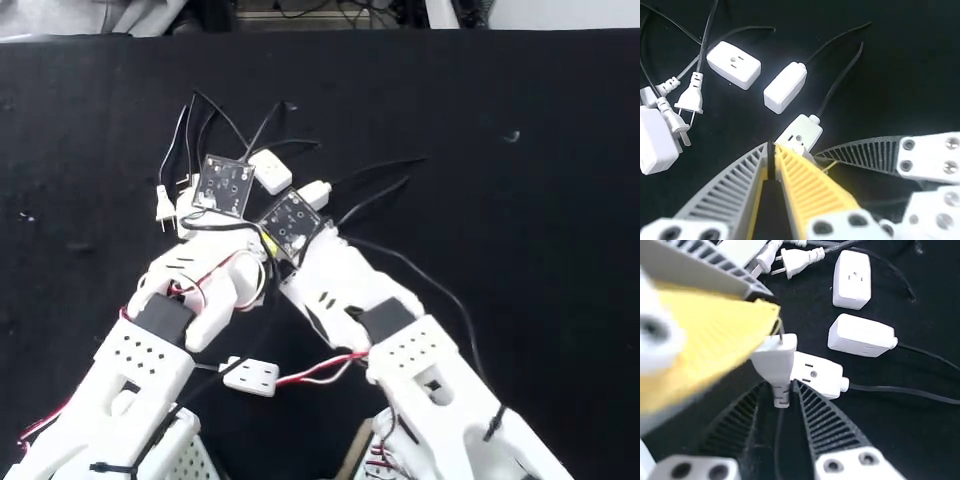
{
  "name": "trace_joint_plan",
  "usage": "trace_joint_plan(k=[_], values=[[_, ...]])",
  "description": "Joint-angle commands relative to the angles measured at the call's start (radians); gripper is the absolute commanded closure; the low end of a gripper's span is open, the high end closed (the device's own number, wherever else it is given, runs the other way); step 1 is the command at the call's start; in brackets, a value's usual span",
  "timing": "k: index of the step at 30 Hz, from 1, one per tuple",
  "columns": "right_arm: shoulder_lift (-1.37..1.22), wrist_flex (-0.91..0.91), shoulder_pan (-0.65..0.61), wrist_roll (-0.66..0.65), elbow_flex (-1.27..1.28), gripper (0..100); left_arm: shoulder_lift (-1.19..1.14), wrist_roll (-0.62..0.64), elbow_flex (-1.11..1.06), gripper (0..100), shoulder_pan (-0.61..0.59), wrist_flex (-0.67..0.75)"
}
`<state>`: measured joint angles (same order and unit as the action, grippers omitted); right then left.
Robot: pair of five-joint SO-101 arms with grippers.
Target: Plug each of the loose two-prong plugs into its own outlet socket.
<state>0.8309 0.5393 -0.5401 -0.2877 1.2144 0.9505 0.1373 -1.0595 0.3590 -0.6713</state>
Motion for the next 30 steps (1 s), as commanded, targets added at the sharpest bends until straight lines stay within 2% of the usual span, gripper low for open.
trace_joint_plan(k=[1, 8, 23, 26, 30], values=[[0.13, 0.026, -0.008, 0.009, -0.001, 98.8, 0.011, -0.021, 0.001, 97, -0.008, 0.014], [0.292, 0.077, -0.006, 0.009, 0.035, 98.8, 0.011, -0.018, -0.001, 97, -0.005, 0.006], [0.3, 0.091, -0.003, 0.002, 0.039, 98.8, 0.021, -0.023, -0.022, 97, -0.013, 0.006], [0.3, 0.181, 0.018, 0.011, 0.021, 98.7, 0.021, -0.023, -0.019, 97, -0.061, 0.005], [0.211, 0.249, 0.02, 0.109, -0.044, 95.9, 0.023, -0.017, -0.013, 97, -0.193, 0.005]])
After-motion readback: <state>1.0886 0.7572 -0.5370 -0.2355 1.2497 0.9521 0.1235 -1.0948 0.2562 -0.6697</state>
